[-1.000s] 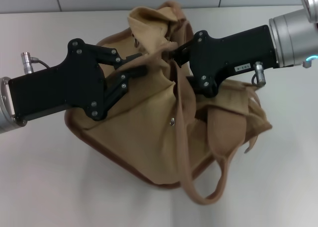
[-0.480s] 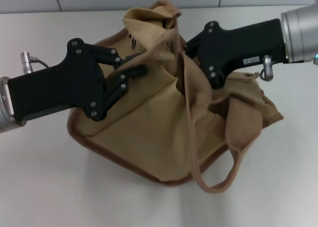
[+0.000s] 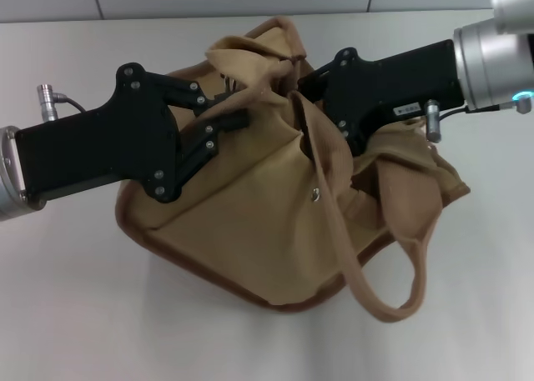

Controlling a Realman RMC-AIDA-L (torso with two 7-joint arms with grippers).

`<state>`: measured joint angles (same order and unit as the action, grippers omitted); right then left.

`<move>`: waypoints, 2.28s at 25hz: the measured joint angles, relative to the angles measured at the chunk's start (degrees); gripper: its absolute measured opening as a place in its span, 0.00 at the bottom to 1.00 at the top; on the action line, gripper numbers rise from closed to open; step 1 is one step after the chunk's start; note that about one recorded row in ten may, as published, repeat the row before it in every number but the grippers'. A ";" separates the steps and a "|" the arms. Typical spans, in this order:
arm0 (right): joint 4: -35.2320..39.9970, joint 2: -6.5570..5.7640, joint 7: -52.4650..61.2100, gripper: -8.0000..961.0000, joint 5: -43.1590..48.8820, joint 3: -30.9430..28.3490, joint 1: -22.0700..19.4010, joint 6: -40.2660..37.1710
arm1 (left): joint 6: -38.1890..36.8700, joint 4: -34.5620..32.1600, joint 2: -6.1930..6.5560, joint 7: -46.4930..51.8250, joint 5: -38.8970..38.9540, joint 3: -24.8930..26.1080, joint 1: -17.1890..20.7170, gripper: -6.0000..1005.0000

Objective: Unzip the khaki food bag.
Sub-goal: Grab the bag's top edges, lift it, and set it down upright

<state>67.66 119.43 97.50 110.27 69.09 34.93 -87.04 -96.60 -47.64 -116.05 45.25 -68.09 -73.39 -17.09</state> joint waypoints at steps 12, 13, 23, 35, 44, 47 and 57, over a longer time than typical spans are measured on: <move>2.93 0.04 -1.91 0.02 -0.02 0.25 -1.78 -1.22 | -0.05 0.19 -0.39 -0.40 -0.01 1.37 -0.07 0.07; 3.54 0.08 -1.91 0.02 -0.07 0.19 -2.20 -1.22 | -0.05 0.19 -0.39 -0.40 -0.01 1.37 -0.07 0.07; 11.04 -0.07 -0.91 0.01 -2.78 -1.09 -8.60 -2.96 | 0.06 0.49 -1.00 -0.19 -0.04 3.16 0.11 0.07; 16.29 -0.17 0.01 0.01 -3.08 -7.81 -16.43 -10.17 | 0.38 1.00 -1.61 0.02 -0.03 4.94 0.64 0.07; 17.15 -0.18 0.41 0.03 -1.57 -18.22 -20.02 -19.44 | -0.06 1.59 -1.89 0.08 0.02 6.47 0.89 0.07; 16.70 -0.11 -0.15 0.04 0.50 -20.02 -21.96 -20.44 | -0.08 1.59 -1.90 0.35 0.02 6.49 0.87 0.07; 8.41 -0.34 -5.51 0.08 2.11 -25.32 -23.68 -22.51 | 0.29 1.59 -1.99 0.62 0.03 6.52 0.12 0.07</move>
<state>76.07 119.09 91.99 112.38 43.77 11.25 -109.55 -96.31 -46.05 -118.05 45.87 -68.06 -66.88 -16.98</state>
